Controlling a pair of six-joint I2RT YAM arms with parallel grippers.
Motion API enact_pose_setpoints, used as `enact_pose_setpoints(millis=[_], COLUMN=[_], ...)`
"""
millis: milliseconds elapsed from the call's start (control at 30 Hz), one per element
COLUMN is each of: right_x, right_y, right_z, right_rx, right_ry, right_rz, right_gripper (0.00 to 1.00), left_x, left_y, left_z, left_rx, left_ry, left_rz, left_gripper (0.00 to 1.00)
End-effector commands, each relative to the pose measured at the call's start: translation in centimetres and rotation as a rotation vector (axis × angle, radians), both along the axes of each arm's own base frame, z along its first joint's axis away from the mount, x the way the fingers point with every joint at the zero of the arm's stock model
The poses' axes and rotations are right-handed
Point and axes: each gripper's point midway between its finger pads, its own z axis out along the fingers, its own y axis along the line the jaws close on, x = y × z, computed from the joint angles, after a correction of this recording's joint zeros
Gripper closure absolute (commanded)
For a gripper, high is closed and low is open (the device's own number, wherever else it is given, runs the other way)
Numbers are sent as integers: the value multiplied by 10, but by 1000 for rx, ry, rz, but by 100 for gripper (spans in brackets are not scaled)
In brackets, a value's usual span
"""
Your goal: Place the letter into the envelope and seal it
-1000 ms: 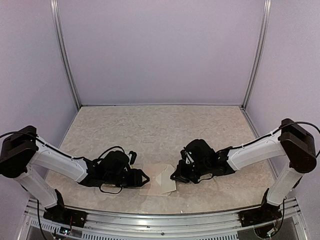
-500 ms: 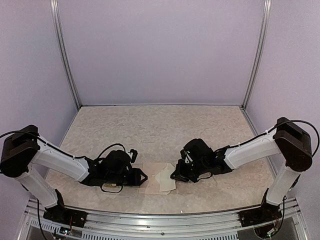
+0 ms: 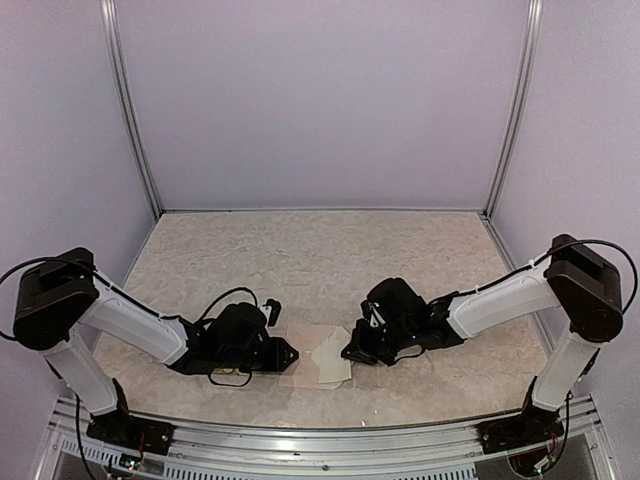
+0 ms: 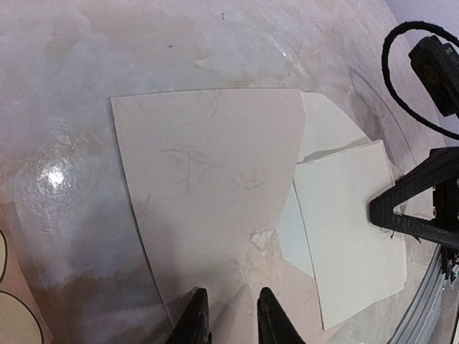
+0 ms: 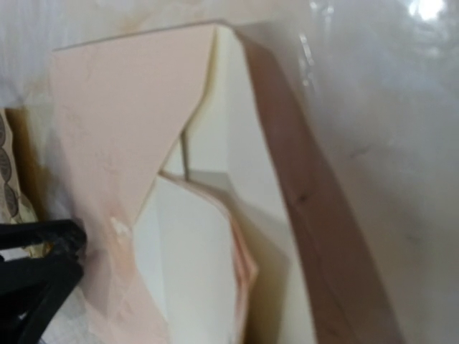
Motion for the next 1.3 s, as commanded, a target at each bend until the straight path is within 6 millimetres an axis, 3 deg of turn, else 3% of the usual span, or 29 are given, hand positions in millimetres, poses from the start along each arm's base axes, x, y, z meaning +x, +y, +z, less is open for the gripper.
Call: enact_pose_setpoints(millis=[0,233,600,867,1267], right_x=[2,-1,8,13,19], right_y=[-3,-16,-45,-35,-2], right_z=[1,2,11,5,6], right_rx=[-13,-33,-138,-135,-48], right_ry=[15,20,-32,-44,-43], right_rz=[-14,-49,-106,-82,-27], right_gripper=[100,100,100,100,100], left_x=[1,-3,-3,-5,-6], left_y=[5,14,11,8,1], left_z=[-15,-25,-19,-17,-14], left_rx=[35,60,49,44,32], left_ry=[32,58,48,46,46], left_rz=[30,45,39,28,12], left_gripper=[79,80,80,80,80])
